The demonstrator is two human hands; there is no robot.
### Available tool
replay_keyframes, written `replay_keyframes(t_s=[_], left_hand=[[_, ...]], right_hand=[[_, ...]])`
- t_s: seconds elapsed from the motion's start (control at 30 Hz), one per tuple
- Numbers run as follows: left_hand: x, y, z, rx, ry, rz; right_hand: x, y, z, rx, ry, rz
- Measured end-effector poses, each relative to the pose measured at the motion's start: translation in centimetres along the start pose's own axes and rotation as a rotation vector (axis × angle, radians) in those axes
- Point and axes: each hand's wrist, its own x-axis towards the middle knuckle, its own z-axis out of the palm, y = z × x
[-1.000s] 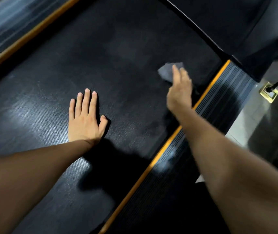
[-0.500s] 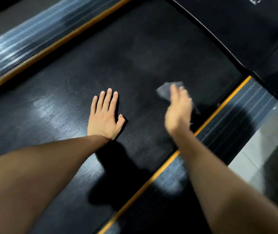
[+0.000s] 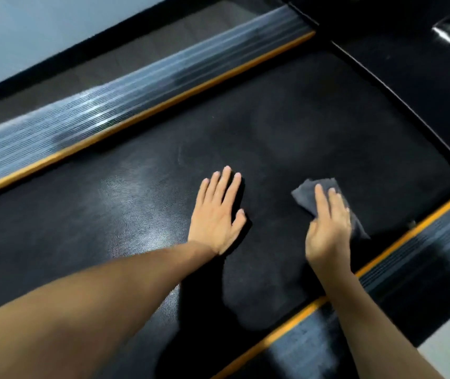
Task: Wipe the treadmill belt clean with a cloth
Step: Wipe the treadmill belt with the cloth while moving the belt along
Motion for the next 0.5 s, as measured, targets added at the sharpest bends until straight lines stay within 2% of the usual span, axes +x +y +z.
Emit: replay_keyframes(t_s=[0.1,0.2,0.37,0.5], left_hand=[[-3.9,-3.7,-0.7,-0.031,0.071,-0.22],[-6.0,-8.8,-1.3,0.007,0.055,-0.371],[-6.0,-9.8,-0.7,0.085,-0.001,-0.383],[-5.8,-9.9,-0.6,0.102,0.003,-0.395]], right_hand=[[1.6,-0.5,-0.3,0.013,-0.05,-0.075],[4.7,-4.0,-0.8,0.05,-0.189,-0.184],[11.7,-11.6,1.8,0.014,-0.32,-0.535],[18.5,-15.0,5.1,-0.036,-0.226,-0.737]])
